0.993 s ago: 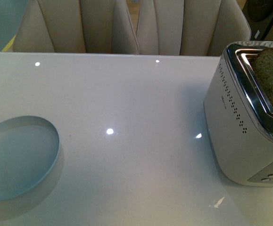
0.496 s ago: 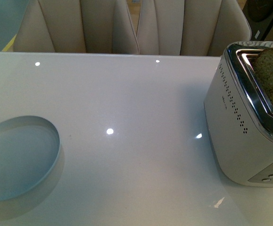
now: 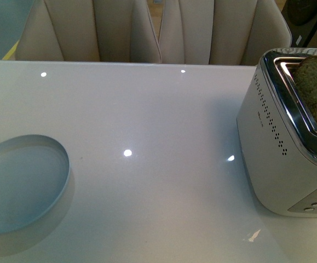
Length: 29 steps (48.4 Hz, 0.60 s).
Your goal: Left arm holds plate, right arm toasts bread
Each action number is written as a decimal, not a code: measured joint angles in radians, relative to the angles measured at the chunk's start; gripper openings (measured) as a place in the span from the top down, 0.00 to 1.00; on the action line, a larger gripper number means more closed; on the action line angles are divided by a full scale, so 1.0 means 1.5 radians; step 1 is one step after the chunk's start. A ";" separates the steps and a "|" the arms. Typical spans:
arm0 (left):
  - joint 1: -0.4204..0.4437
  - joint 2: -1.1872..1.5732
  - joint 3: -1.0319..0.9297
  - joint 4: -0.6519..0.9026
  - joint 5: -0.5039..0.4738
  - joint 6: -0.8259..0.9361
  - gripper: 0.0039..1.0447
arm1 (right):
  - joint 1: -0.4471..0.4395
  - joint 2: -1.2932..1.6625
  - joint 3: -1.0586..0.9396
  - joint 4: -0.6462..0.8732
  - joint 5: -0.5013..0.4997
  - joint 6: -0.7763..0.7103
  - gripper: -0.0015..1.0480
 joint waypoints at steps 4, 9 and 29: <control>0.000 0.000 0.000 0.000 0.000 0.000 0.59 | 0.000 0.000 0.000 0.000 0.000 0.000 0.08; 0.000 0.000 0.000 0.000 0.000 0.000 0.41 | 0.000 0.000 0.000 0.000 0.000 0.000 0.08; 0.000 0.000 0.000 0.000 0.000 0.002 0.07 | 0.000 0.000 0.000 0.000 0.000 0.000 0.08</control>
